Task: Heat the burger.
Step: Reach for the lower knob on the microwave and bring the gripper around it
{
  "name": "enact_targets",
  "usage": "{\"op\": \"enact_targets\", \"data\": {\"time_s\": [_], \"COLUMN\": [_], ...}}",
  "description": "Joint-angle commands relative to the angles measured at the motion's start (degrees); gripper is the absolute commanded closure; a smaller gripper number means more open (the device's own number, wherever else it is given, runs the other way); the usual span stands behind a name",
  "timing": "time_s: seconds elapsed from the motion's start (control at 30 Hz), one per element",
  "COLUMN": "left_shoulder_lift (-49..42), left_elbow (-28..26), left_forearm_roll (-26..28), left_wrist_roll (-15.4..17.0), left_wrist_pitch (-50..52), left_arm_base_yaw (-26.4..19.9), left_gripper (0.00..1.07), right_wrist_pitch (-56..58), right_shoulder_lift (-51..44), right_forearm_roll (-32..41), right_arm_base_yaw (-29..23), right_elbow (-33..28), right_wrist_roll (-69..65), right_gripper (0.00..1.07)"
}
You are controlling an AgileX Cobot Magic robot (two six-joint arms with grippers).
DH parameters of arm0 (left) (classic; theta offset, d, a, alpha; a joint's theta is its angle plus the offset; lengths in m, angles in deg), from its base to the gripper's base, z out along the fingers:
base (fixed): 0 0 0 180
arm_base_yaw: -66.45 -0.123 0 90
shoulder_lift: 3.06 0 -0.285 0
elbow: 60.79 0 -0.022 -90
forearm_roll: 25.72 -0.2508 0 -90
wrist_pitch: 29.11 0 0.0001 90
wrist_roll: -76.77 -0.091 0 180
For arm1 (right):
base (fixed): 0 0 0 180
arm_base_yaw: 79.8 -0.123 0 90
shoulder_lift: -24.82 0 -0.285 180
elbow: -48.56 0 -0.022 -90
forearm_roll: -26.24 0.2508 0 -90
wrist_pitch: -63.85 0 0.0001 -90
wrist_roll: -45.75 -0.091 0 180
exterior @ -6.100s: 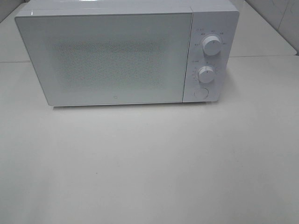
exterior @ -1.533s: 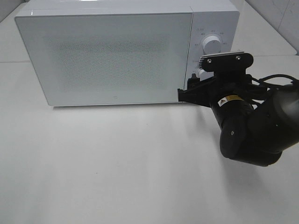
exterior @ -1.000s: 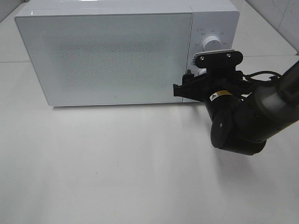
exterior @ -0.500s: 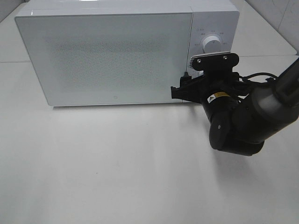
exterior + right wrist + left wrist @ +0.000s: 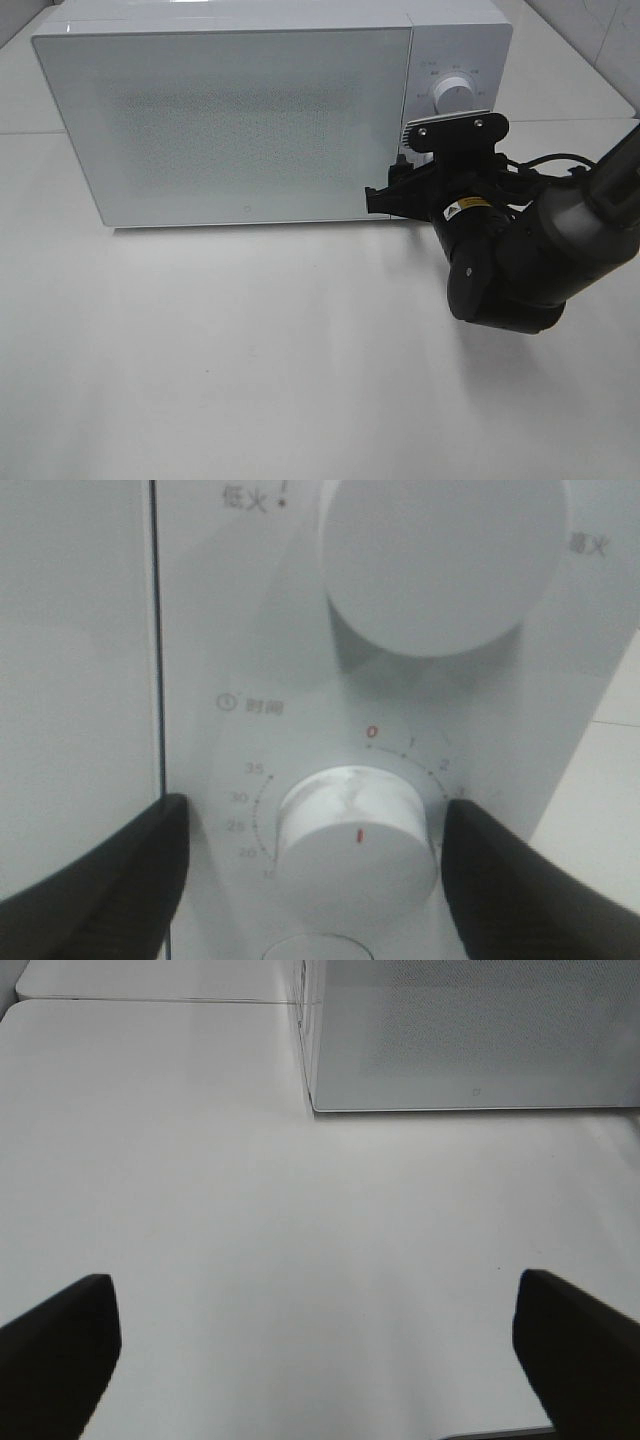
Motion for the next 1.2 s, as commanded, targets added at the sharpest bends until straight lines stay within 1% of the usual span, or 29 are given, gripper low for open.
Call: {"op": "enact_targets", "data": {"time_s": [0.03, 0.07, 0.1, 0.13, 0.17, 0.2, 0.23, 0.27, 0.3, 0.33, 0.37, 0.4, 0.43, 0.47, 0.5, 0.53, 0.57, 0.6, 0.67, 0.87, 0.93, 0.97, 1.0, 1.03, 1.07, 1.1, 1.13, 1.2], "left_shoulder_lift": [-0.9, -0.9, -0.9, -0.9, -0.9, -0.9, -0.9, -0.9, -0.9, -0.9, -0.9, -0.9, -0.9, -0.9, -0.9, -0.9, -0.9, -0.9, -0.9, -0.9, -0.9, -0.9, -0.9, -0.9, -0.9, -0.9, -0.9, -0.9], "left_elbow": [0.1, 0.1, 0.1, 0.1, 0.1, 0.1, 0.1, 0.1, 0.1, 0.1, 0.1, 0.1, 0.1, 0.1, 0.1, 0.1, 0.1, 0.1, 0.1, 0.1, 0.1, 0.1, 0.1, 0.1, 0.1, 0.1, 0.1, 0.1], "left_forearm_roll": [0.4, 0.4, 0.4, 0.4, 0.4, 0.4, 0.4, 0.4, 0.4, 0.4, 0.4, 0.4, 0.4, 0.4, 0.4, 0.4, 0.4, 0.4, 0.4, 0.4, 0.4, 0.4, 0.4, 0.4, 0.4, 0.4, 0.4, 0.4], "left_wrist_roll": [0.2, 0.2, 0.2, 0.2, 0.2, 0.2, 0.2, 0.2, 0.2, 0.2, 0.2, 0.2, 0.2, 0.2, 0.2, 0.2, 0.2, 0.2, 0.2, 0.2, 0.2, 0.2, 0.2, 0.2, 0.2, 0.2, 0.2, 0.2], "left_wrist_pitch": [0.8, 0.8, 0.8, 0.8, 0.8, 0.8, 0.8, 0.8, 0.8, 0.8, 0.8, 0.8, 0.8, 0.8, 0.8, 0.8, 0.8, 0.8, 0.8, 0.8, 0.8, 0.8, 0.8, 0.8, 0.8, 0.8, 0.8, 0.8], "left_arm_base_yaw": [-0.1, -0.1, -0.1, -0.1, -0.1, -0.1, -0.1, -0.1, -0.1, -0.1, -0.1, -0.1, -0.1, -0.1, -0.1, -0.1, -0.1, -0.1, -0.1, -0.1, -0.1, -0.1, -0.1, -0.1, -0.1, -0.1, -0.1, -0.1], "left_gripper": [0.06, 0.06, 0.06, 0.06, 0.06, 0.06, 0.06, 0.06, 0.06, 0.06, 0.06, 0.06, 0.06, 0.06, 0.06, 0.06, 0.06, 0.06, 0.06, 0.06, 0.06, 0.06, 0.06, 0.06, 0.06, 0.06, 0.06, 0.06], "right_wrist_pitch": [-6.9, -6.9, -7.8, -7.8, -9.3, -9.8, -9.8, -10.8, -11.5, -11.5, -12.0, -12.0, -12.8, -12.8, -12.8, -12.8, -12.8, -12.8, -12.9, -12.9, -12.9, -12.9, -12.9, -12.9, -12.9, -12.9, -12.9, -12.9], "right_shoulder_lift": [-0.3, -0.3, -0.4, -0.4, -0.4, -0.4, -0.4, -0.4, -0.4, -0.4, -0.4, -0.4, -0.4, -0.4, -0.4, -0.4, -0.4, -0.4, -0.4, -0.4, -0.4, -0.4, -0.4, -0.4, -0.4, -0.4, -0.4, -0.4], "right_forearm_roll": [-0.2, -0.2, -0.1, -0.1, 0.0, 0.0, 0.0, 0.0, 0.0, 0.0, -0.1, -0.1, -0.1, -0.2, -0.2, -0.2, -0.2, -0.2, -0.2, -1.1, -2.3, -2.3, -2.2, -1.9, -1.9, -1.8, -1.8, -1.7], "right_arm_base_yaw": [0.1, 0.1, 0.1, 0.1, 0.1, 0.1, 0.1, 0.1, 0.1, 0.1, 0.1, 0.1, 0.1, 0.1, 0.1, 0.1, 0.1, 0.1, 0.0, 0.0, 0.1, 0.1, 0.1, 0.1, 0.1, 0.1, 0.1, 0.1], "right_elbow": [0.7, 0.7, 0.7, 0.7, 0.7, 0.7, 0.7, 0.7, 0.7, 0.7, 0.7, 0.7, 0.7, 0.7, 0.7, 0.7, 0.7, 0.7, 0.7, 0.7, 0.7, 0.7, 0.7, 0.7, 0.7, 0.7, 0.7, 0.7], "right_wrist_roll": [1.3, 1.3, 1.3, 1.3, 1.4, 1.4, 1.4, 1.4, 1.9, 1.9, 2.3, 2.3, 3.0, 3.3, 3.3, 3.3, 3.3, 3.3, 3.2, -0.2, -11.9, -11.9, -16.2, -24.6, -24.6, -29.5, -29.5, -47.9], "right_gripper": [0.46, 0.46, 0.53, 0.53, 0.59, 0.62, 0.62, 0.70, 0.73, 0.73, 0.81, 0.81, 0.87, 0.91, 0.91, 0.96, 0.98, 0.98, 1.03, 1.03, 1.03, 1.03, 1.03, 1.03, 1.03, 1.03, 1.03, 1.03]}}
